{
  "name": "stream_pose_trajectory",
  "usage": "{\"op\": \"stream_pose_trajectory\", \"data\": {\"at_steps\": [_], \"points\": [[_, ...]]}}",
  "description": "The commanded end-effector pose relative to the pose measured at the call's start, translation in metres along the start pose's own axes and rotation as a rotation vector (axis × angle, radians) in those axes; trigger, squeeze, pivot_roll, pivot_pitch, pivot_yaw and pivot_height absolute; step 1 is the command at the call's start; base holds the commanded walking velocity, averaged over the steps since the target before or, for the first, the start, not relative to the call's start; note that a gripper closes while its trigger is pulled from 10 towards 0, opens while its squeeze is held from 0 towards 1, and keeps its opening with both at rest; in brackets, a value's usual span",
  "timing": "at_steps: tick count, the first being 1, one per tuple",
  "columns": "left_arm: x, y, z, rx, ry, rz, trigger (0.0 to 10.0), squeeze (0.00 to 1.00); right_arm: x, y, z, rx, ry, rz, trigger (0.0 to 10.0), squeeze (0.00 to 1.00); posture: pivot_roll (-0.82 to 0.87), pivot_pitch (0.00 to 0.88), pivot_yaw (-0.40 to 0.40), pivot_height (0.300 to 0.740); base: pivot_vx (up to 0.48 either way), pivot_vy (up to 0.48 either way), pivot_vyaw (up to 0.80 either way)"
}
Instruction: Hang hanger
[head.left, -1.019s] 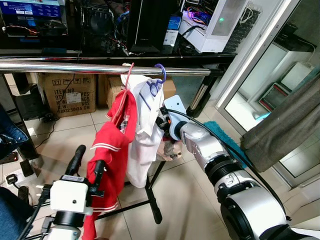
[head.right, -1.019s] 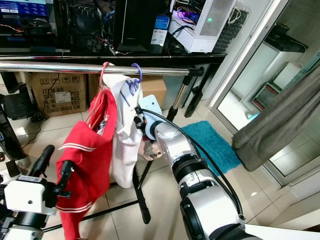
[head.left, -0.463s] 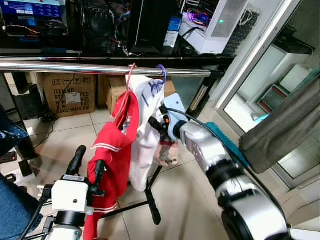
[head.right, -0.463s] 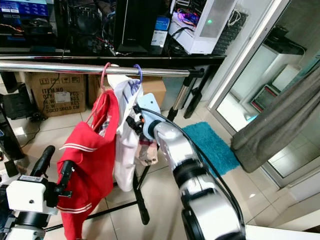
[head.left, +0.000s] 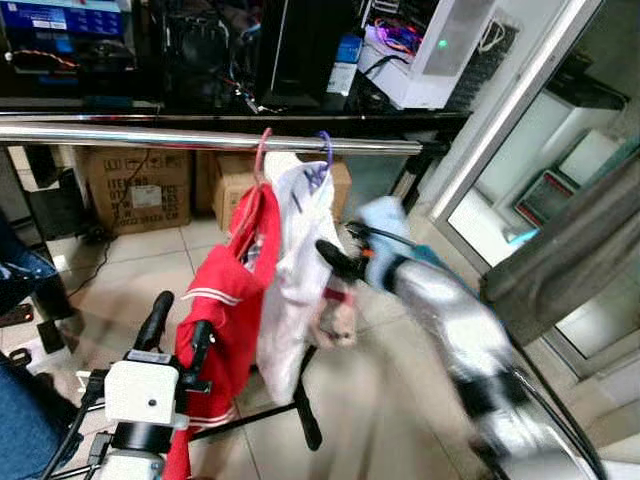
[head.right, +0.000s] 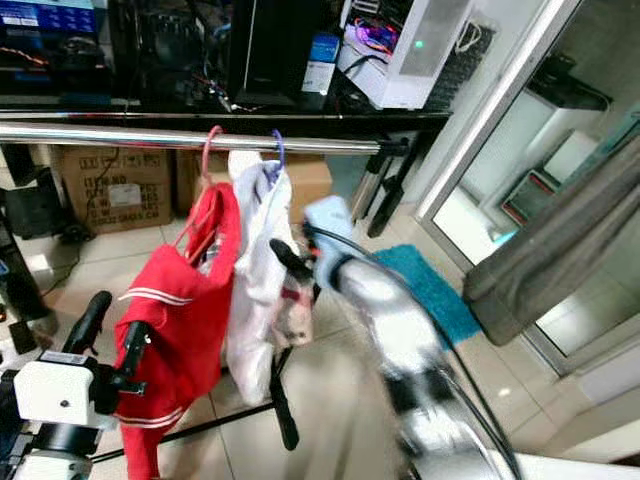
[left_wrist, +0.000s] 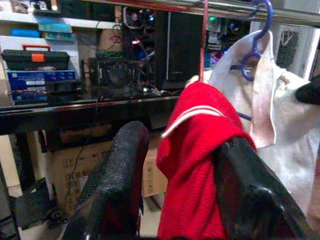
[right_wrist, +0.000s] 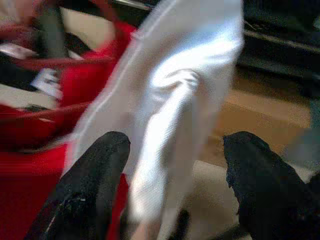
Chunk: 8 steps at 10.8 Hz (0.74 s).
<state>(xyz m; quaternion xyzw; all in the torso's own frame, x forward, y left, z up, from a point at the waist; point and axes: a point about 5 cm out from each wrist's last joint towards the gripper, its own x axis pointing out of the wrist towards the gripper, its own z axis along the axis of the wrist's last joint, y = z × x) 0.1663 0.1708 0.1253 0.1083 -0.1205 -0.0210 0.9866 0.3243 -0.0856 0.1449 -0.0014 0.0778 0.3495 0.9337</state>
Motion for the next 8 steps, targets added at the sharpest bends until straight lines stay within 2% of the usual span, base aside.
{"op": "stream_pose_trajectory", "data": {"at_steps": [1,2,3,4,5,6,7,8], "points": [[0.002,-0.005,0.000,-0.025,-0.011,-0.013,10.0,0.00,-0.013,-0.007,0.002,0.003,-0.013,0.016,10.0,0.00,0.29,0.055,-0.221,0.740,0.000,0.000,0.00],[0.002,-0.005,-0.001,-0.027,-0.010,-0.015,10.0,0.00,-0.021,-0.010,0.000,0.013,-0.023,0.035,10.0,0.00,0.29,0.054,-0.217,0.740,0.000,0.000,0.00],[0.003,-0.005,-0.004,-0.031,-0.005,-0.015,10.0,0.00,-0.038,-0.007,0.001,0.060,-0.051,0.116,10.0,0.00,0.28,0.051,-0.211,0.740,0.000,0.000,0.00],[0.003,-0.005,-0.006,-0.036,0.003,-0.014,10.0,0.00,-0.047,-0.006,-0.003,0.077,-0.052,0.155,10.0,0.00,0.28,0.049,-0.208,0.740,0.000,0.000,0.00],[0.003,-0.004,-0.011,-0.043,0.016,-0.004,10.0,0.00,-0.055,-0.013,-0.016,0.090,-0.028,0.133,10.0,0.00,0.28,0.047,-0.204,0.740,0.000,0.000,0.00],[0.006,-0.004,-0.022,-0.066,0.047,0.027,10.0,0.00,-0.063,-0.030,-0.045,0.105,0.043,-0.001,10.0,0.00,0.28,0.045,-0.200,0.740,0.000,0.000,0.00],[0.009,-0.005,-0.028,-0.084,0.063,0.030,10.0,0.00,-0.065,-0.038,-0.062,0.124,0.071,-0.100,10.0,0.00,0.28,0.044,-0.198,0.740,0.000,0.000,0.00],[0.010,-0.010,-0.036,-0.095,0.084,0.004,10.0,0.00,-0.067,-0.040,-0.076,0.143,0.087,-0.169,10.0,0.00,0.28,0.045,-0.193,0.740,0.000,0.000,0.00]]}}
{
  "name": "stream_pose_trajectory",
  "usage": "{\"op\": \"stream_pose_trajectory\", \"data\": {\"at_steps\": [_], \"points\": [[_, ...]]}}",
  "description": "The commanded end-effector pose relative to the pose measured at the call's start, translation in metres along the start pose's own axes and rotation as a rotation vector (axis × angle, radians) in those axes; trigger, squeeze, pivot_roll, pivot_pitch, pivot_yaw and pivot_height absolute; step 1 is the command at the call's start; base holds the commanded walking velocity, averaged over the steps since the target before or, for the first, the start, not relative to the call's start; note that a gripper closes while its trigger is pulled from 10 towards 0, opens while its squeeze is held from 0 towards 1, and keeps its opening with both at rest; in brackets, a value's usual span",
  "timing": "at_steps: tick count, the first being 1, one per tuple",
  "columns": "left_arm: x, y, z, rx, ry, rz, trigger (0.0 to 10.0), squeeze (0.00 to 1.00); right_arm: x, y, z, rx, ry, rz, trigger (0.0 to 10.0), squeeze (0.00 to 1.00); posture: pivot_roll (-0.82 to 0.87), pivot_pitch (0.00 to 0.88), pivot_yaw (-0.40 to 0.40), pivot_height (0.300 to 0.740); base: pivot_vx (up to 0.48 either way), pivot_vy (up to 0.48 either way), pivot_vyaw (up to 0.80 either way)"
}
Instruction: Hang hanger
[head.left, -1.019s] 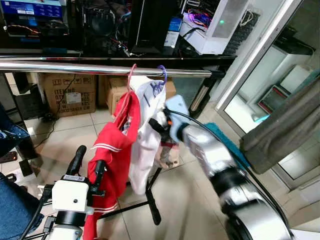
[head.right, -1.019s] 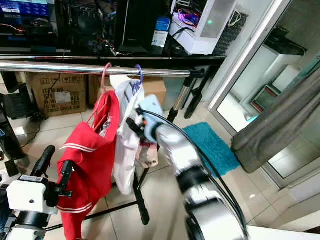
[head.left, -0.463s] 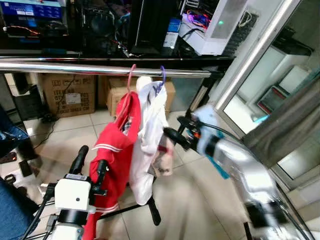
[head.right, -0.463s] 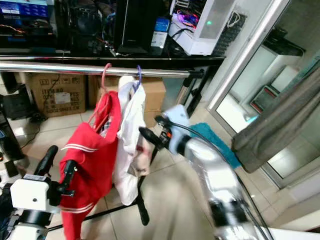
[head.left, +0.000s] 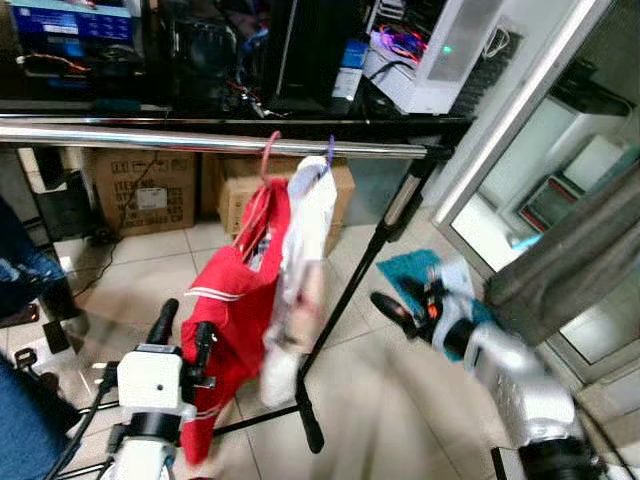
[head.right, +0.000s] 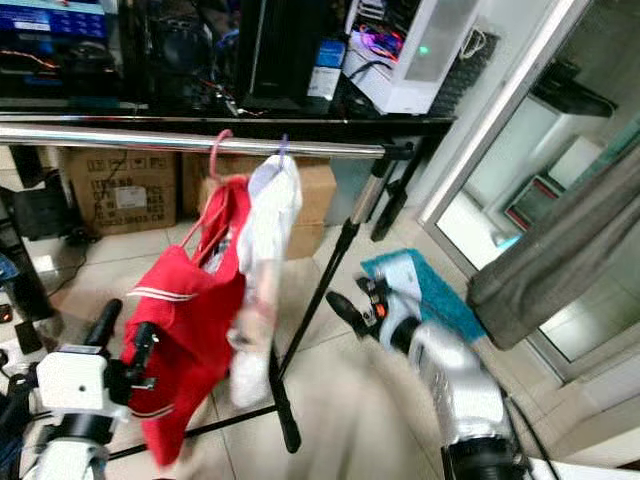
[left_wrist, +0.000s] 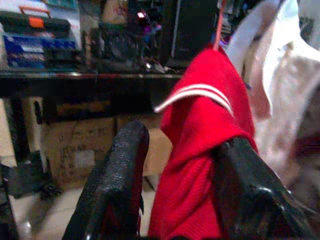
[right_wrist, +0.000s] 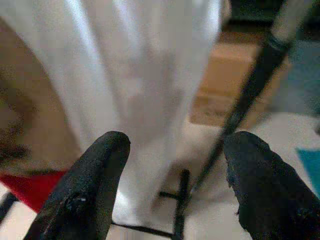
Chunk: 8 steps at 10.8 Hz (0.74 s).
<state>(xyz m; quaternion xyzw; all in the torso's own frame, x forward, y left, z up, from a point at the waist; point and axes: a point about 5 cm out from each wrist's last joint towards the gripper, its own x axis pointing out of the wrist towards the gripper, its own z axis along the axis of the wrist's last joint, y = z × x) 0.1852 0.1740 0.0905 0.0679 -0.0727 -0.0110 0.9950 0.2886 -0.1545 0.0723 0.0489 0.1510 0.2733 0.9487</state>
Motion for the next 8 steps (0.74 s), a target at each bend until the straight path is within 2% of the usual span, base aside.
{"op": "stream_pose_trajectory", "data": {"at_steps": [1,4,6,8], "points": [[-0.001,-0.009,-0.007,-0.019,0.020,-0.037,10.0,0.00,-0.004,-0.011,-0.010,-0.005,0.021,-0.085,10.0,0.00,0.28,0.045,-0.193,0.740,0.000,0.000,0.00],[-0.013,0.000,-0.034,-0.072,0.123,0.030,10.0,0.00,-0.004,-0.025,-0.053,-0.016,0.164,-0.192,10.0,0.00,0.28,0.054,-0.192,0.740,0.000,0.000,0.00],[-0.022,0.002,-0.046,-0.107,0.176,0.055,10.0,0.00,-0.005,-0.027,-0.062,-0.023,0.192,-0.209,10.0,0.00,0.29,0.062,-0.196,0.740,0.000,0.000,0.00],[-0.038,0.003,-0.072,-0.139,0.284,0.058,10.0,0.00,-0.002,-0.023,-0.074,-0.060,0.228,-0.205,10.0,0.00,0.29,0.069,-0.200,0.740,0.000,0.000,0.00]]}}
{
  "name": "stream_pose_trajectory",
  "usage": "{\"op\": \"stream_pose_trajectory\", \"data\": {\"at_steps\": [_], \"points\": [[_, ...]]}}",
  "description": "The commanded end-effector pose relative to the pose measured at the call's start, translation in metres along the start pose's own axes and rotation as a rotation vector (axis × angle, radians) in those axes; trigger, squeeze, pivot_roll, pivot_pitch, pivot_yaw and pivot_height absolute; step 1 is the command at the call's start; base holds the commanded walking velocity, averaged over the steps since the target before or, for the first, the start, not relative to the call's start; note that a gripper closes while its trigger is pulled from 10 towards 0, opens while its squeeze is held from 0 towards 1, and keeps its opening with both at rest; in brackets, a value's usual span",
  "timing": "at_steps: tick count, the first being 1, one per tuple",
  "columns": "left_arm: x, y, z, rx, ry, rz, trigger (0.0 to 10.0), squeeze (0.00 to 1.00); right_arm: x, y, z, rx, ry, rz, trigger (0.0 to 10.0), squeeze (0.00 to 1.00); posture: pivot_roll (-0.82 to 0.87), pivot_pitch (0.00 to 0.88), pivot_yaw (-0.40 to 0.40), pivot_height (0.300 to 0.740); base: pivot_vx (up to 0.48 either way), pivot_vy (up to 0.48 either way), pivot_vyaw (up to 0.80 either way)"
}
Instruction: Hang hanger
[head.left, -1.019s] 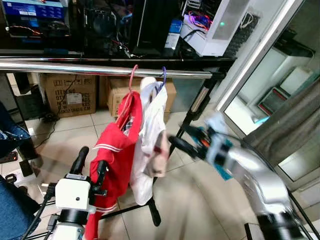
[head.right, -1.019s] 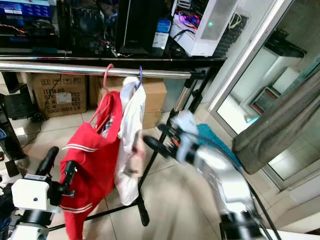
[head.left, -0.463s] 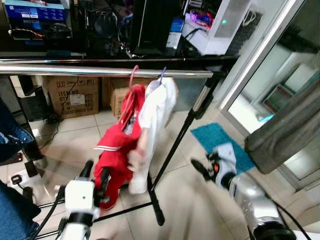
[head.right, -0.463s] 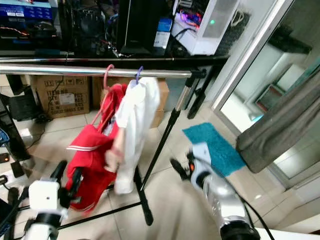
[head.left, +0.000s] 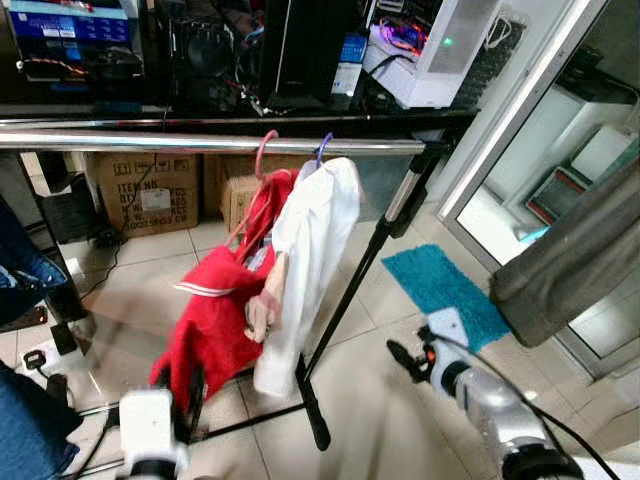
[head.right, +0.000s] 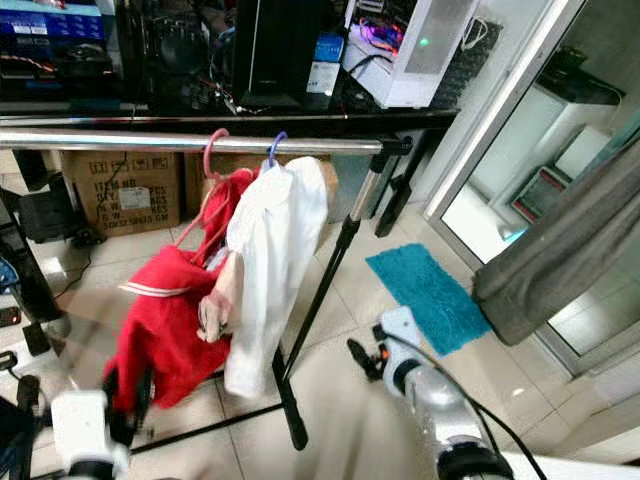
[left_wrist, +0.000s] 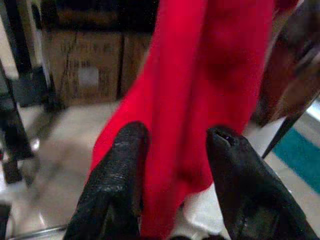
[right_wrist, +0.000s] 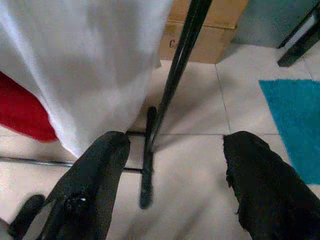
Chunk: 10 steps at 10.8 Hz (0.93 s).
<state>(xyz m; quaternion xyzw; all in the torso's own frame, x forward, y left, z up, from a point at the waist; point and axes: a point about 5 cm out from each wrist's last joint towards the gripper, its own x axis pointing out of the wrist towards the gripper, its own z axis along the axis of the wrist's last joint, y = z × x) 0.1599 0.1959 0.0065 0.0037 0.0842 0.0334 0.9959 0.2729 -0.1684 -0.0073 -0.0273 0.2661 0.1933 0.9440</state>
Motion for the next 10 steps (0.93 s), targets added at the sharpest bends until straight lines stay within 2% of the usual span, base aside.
{"op": "stream_pose_trajectory", "data": {"at_steps": [1,3,4,5,6,7,9,10], "points": [[-0.003,-0.001,-0.019,-0.034,0.076,0.005,10.0,0.00,-0.002,-0.002,-0.013,-0.048,0.057,-0.007,10.0,0.00,0.29,0.067,-0.205,0.740,0.000,0.000,0.00],[0.002,-0.002,-0.038,-0.054,0.171,-0.006,10.0,0.00,-0.007,0.003,-0.036,-0.090,0.160,0.033,10.0,0.00,0.29,0.061,-0.210,0.740,0.000,0.000,0.00],[0.005,0.000,-0.046,-0.056,0.214,-0.010,10.0,0.00,-0.013,0.001,-0.049,-0.076,0.207,0.026,10.0,0.00,0.28,0.057,-0.212,0.740,0.000,0.000,0.00],[0.009,0.000,-0.050,-0.064,0.240,-0.015,10.0,0.00,-0.016,-0.001,-0.055,-0.042,0.229,0.000,10.0,0.00,0.28,0.054,-0.212,0.740,0.000,0.000,0.00],[0.016,0.002,-0.057,-0.063,0.282,-0.021,10.0,0.00,-0.023,-0.006,-0.070,0.026,0.286,-0.059,10.0,0.00,0.28,0.049,-0.211,0.740,0.000,0.000,0.00],[0.026,0.000,-0.055,-0.035,0.287,-0.052,10.0,0.00,-0.031,-0.008,-0.084,0.084,0.337,-0.115,10.0,0.00,0.26,0.041,-0.200,0.740,0.000,0.000,0.00],[0.040,-0.002,-0.048,0.002,0.269,-0.100,10.0,0.00,-0.032,-0.006,-0.087,0.123,0.320,-0.132,10.0,0.00,0.24,0.035,-0.186,0.740,0.000,0.000,0.00],[0.049,-0.001,-0.041,0.000,0.244,-0.130,10.0,0.00,-0.029,-0.002,-0.082,0.139,0.267,-0.119,10.0,0.00,0.21,0.030,-0.165,0.740,0.000,0.000,0.00]]}}
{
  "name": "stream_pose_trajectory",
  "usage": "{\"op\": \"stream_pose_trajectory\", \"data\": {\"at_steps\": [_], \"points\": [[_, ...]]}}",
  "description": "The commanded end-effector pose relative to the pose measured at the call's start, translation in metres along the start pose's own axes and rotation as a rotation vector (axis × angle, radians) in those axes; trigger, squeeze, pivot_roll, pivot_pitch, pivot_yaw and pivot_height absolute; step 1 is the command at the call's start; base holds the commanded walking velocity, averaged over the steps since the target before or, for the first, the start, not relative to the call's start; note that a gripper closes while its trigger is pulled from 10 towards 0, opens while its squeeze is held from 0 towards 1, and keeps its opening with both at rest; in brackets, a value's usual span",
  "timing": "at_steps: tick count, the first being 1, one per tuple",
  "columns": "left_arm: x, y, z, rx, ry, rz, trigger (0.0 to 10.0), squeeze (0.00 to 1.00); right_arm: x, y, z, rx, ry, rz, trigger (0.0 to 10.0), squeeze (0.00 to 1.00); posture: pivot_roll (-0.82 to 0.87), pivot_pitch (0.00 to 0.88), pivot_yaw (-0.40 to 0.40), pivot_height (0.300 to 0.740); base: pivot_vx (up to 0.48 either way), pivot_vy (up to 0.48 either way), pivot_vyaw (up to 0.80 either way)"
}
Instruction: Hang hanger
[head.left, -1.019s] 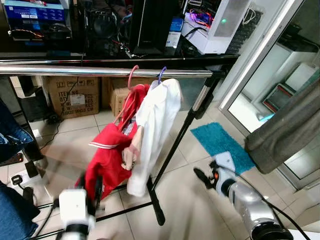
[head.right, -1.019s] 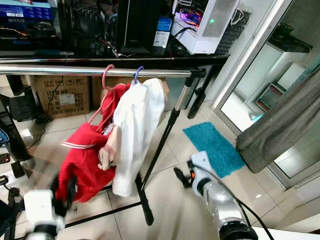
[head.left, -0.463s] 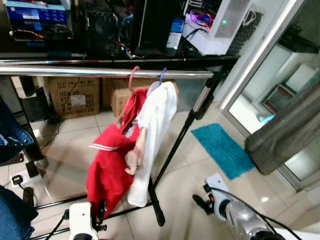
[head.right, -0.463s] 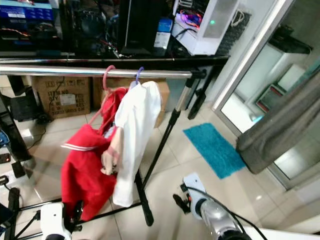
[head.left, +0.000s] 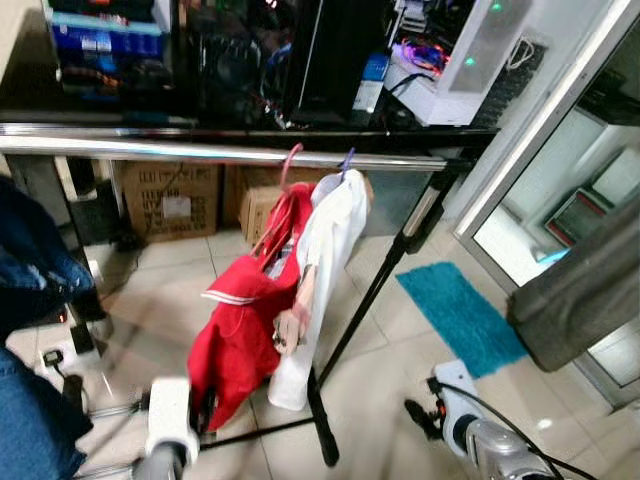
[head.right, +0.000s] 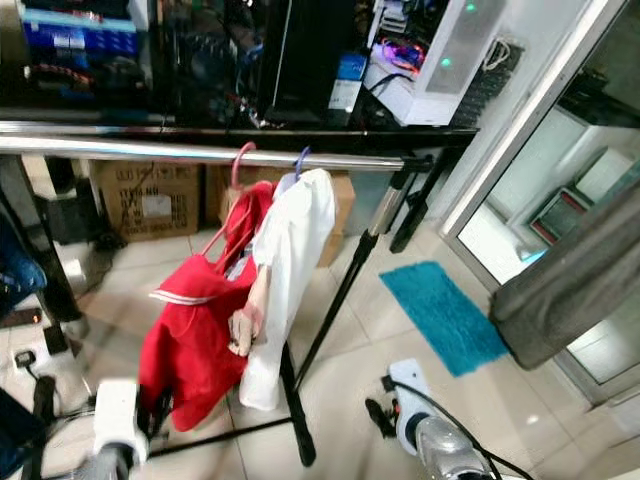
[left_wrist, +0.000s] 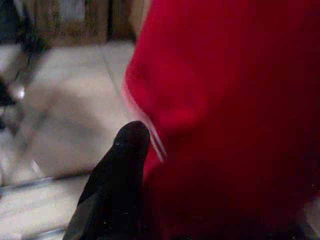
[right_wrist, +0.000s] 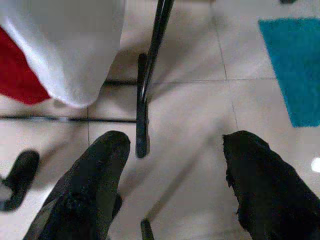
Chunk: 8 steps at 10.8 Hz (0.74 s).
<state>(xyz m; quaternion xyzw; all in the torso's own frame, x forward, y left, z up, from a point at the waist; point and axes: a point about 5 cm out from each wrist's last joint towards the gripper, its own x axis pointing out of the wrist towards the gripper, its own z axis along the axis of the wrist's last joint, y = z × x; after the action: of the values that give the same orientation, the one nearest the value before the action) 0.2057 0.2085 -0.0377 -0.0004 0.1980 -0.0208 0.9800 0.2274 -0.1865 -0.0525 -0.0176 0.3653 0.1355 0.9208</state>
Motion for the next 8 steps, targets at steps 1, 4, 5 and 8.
{"op": "stream_pose_trajectory", "data": {"at_steps": [1,4,5,8], "points": [[0.001,-0.005,-0.003,0.003,0.012,-0.041,10.0,0.00,-0.001,0.010,-0.006,-0.020,-0.028,0.044,10.0,0.00,0.19,0.027,-0.146,0.740,0.000,0.000,0.00],[-0.005,-0.005,-0.013,0.006,0.044,-0.038,10.0,0.00,0.001,0.023,0.028,-0.064,-0.279,0.111,10.0,0.00,0.18,0.033,-0.144,0.740,0.000,0.000,0.00],[-0.007,-0.007,-0.015,-0.004,0.049,-0.036,10.0,0.00,0.000,0.023,0.031,-0.072,-0.313,0.119,10.0,0.00,0.19,0.037,-0.151,0.740,0.000,0.000,0.00],[-0.010,-0.009,-0.020,-0.013,0.056,-0.031,10.0,0.00,-0.002,0.016,0.024,-0.081,-0.287,0.099,10.0,0.00,0.20,0.044,-0.161,0.740,0.000,0.451,0.00]]}}
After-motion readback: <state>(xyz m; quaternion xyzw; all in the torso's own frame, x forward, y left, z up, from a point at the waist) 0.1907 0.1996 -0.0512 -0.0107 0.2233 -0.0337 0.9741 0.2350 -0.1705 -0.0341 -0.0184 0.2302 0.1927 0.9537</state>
